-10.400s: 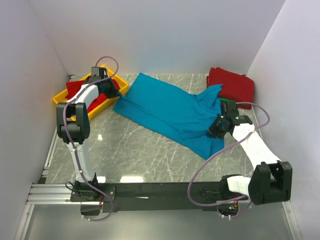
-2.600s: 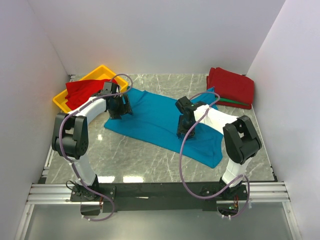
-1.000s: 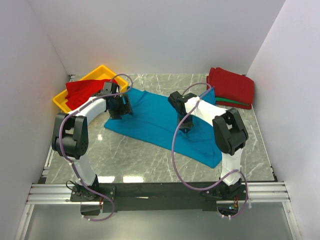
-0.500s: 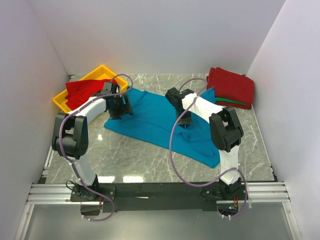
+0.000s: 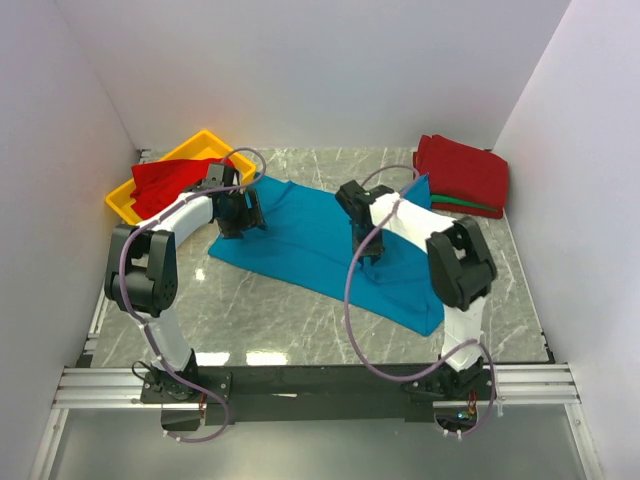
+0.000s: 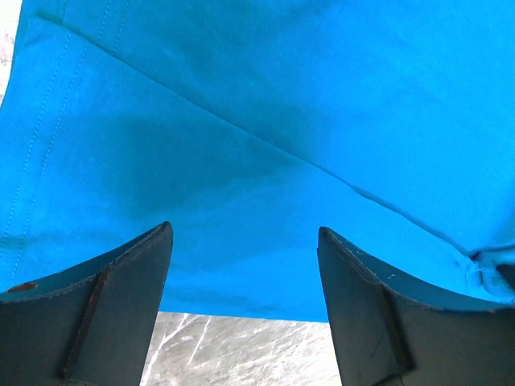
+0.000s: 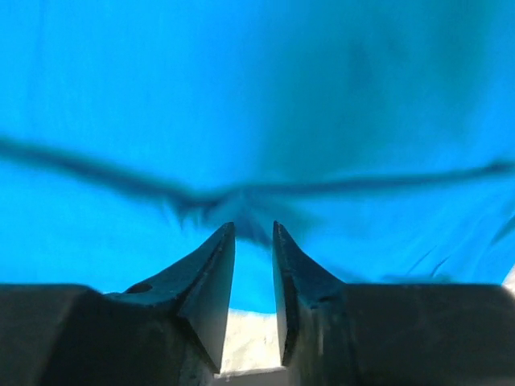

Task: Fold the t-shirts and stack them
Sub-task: Fold the tshirt

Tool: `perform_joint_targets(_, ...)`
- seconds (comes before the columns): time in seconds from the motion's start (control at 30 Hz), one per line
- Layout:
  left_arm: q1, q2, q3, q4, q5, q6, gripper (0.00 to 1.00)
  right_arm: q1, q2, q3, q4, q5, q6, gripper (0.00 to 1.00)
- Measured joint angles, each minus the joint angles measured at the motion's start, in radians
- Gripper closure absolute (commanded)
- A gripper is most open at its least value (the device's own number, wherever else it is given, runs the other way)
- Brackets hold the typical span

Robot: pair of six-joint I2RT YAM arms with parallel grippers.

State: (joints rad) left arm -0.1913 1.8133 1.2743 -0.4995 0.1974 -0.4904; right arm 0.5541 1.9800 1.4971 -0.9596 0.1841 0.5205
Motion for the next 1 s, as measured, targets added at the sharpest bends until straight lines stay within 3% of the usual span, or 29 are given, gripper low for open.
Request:
perform_joint_targets(0.33,0.0,0.0,0.0,0.001,0.002,0.0,0.21,-0.005,-0.247,-0.196,0.125,-0.115,0.071,0.58)
perform_joint_targets(0.67,0.0,0.0,0.0,0.001,0.008,0.0,0.21,-0.019,-0.254,-0.282,0.161,-0.114,0.078,0.5)
perform_joint_targets(1.0,0.0,0.0,0.0,0.001,0.008,0.0,0.21,-0.042,-0.254,-0.333,0.216,-0.121,0.08,0.5)
